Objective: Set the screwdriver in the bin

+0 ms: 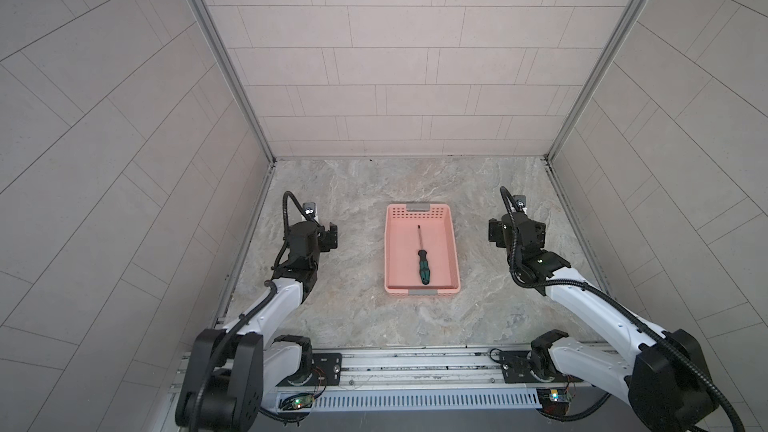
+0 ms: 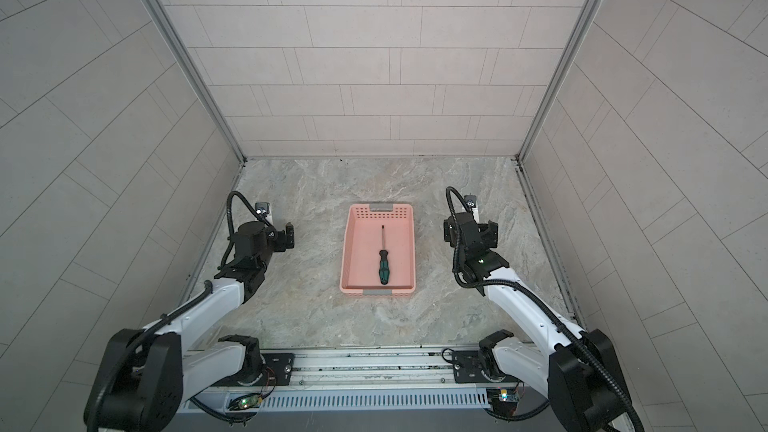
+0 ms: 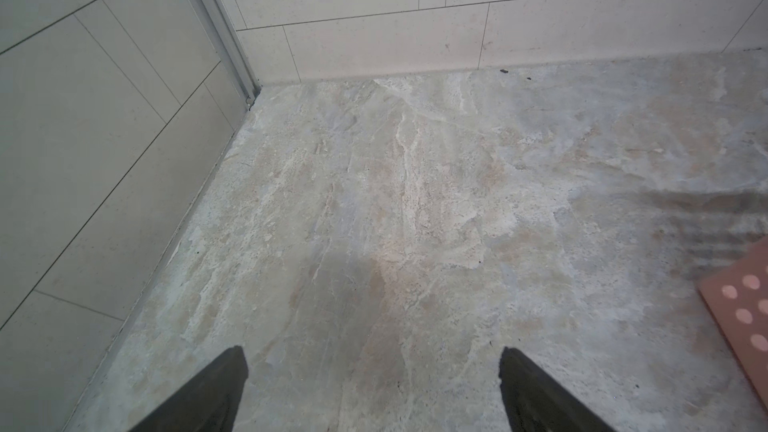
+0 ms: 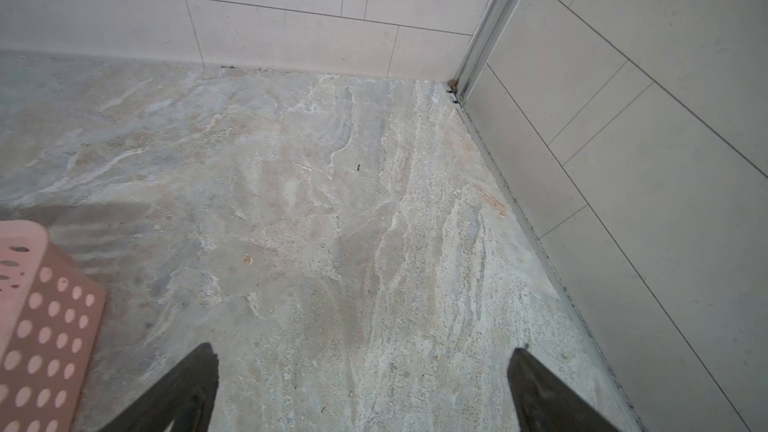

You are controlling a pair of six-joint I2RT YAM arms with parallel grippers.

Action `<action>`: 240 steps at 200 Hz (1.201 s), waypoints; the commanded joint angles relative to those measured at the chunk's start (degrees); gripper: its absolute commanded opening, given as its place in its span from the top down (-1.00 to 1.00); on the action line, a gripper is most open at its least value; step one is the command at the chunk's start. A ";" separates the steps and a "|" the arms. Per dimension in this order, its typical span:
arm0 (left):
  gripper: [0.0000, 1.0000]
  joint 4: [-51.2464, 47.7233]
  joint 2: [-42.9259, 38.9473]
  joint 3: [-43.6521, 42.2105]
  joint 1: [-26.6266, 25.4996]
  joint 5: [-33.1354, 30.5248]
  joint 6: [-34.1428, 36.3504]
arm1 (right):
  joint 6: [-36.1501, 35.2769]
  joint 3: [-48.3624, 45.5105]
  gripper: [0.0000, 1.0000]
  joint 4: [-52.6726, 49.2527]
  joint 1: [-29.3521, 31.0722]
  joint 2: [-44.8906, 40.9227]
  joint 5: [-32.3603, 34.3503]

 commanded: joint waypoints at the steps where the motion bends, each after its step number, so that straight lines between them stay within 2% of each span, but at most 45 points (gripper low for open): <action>1: -0.99 8.02 5.82 0.64 -0.08 0.00 2.22 | -2.69 -3.49 -0.99 8.63 -0.81 -0.05 4.47; 36: -0.99 13.32 12.97 0.99 -0.02 0.79 1.82 | -3.35 -10.00 -0.99 21.29 -4.44 1.05 4.10; 58: -0.99 14.60 15.31 1.30 0.39 0.50 1.11 | -2.75 -10.73 -0.99 25.91 -7.87 6.15 2.26; 80: -0.99 21.38 17.16 -1.75 0.70 0.99 1.08 | -5.47 -11.29 -0.99 33.55 -9.19 13.05 -0.19; 92: -0.99 25.46 19.00 -2.67 0.65 0.56 0.88 | -6.83 -9.45 -0.99 32.03 -9.35 14.56 -1.37; 105: -0.99 21.39 18.44 -1.15 0.87 0.66 0.61 | -9.13 -8.93 -0.99 34.39 -9.50 16.49 -2.20; 136: -0.99 21.60 18.96 -0.84 1.19 0.87 0.29 | -9.77 -9.67 -0.99 40.92 -11.46 21.35 -5.32; 156: -1.00 19.24 19.29 0.56 2.71 3.60 -0.46 | -9.11 -9.47 -0.99 41.71 -13.21 23.59 -9.13; 168: -0.99 18.07 19.46 1.24 4.60 5.89 -2.05 | -9.91 -10.51 -0.99 46.18 -14.39 25.59 -11.58; 178: -0.99 17.23 19.72 1.83 5.09 6.42 -2.57 | -8.37 -9.55 -0.99 42.28 -14.66 24.63 -11.91; 187: -0.99 17.25 19.60 1.72 5.14 6.49 -2.62 | -9.03 -10.05 -0.99 44.62 -14.95 25.42 -12.49; 240: -0.99 16.95 19.80 1.98 5.14 6.35 -2.66 | -8.55 -9.39 -0.99 42.87 -15.02 25.33 -12.77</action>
